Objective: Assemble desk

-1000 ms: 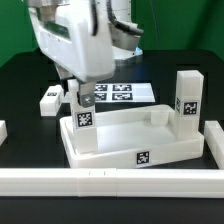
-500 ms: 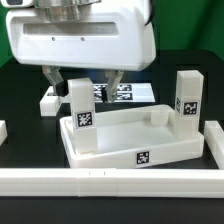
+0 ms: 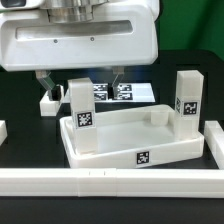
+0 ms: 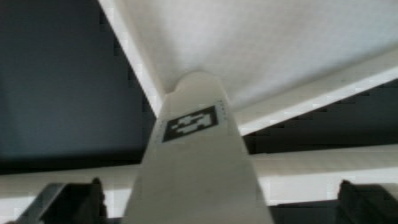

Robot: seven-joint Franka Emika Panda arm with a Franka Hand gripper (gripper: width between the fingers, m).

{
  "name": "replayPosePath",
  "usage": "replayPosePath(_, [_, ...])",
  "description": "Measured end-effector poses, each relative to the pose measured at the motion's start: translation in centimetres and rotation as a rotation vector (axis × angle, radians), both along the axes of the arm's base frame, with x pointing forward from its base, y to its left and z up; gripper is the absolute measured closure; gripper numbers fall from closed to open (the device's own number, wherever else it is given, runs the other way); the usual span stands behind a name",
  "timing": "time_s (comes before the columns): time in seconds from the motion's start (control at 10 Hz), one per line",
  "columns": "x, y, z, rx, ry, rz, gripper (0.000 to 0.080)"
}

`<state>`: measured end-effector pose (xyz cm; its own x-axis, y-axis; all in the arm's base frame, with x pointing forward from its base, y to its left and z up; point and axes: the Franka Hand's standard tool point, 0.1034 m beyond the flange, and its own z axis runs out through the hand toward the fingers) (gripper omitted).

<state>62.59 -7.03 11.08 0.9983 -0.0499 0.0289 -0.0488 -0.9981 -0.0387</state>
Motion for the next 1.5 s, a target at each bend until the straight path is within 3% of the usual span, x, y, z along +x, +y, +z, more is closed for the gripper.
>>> replayPosePath(0.1, [-0.01,-0.06,0.0,-0.004,-0.001,0.037,0.0151])
replayPosePath(0.3, [-0.04,-0.07,-0.07,-0.004,0.001,0.027,0.0466])
replayPosePath(0.5, [-0.04,-0.08,-0.07,-0.004,0.001,0.019,0.0511])
replayPosePath(0.8, [-0.04,-0.1,-0.08,-0.001,0.004,-0.048,0.0511])
replayPosePath(1.2, [0.05,0.22,-0.13,0.018,0.02,-0.483,0.0511])
replayPosePath(1.5, [0.22,0.47,-0.19,0.065,0.026,-0.855,0.0511])
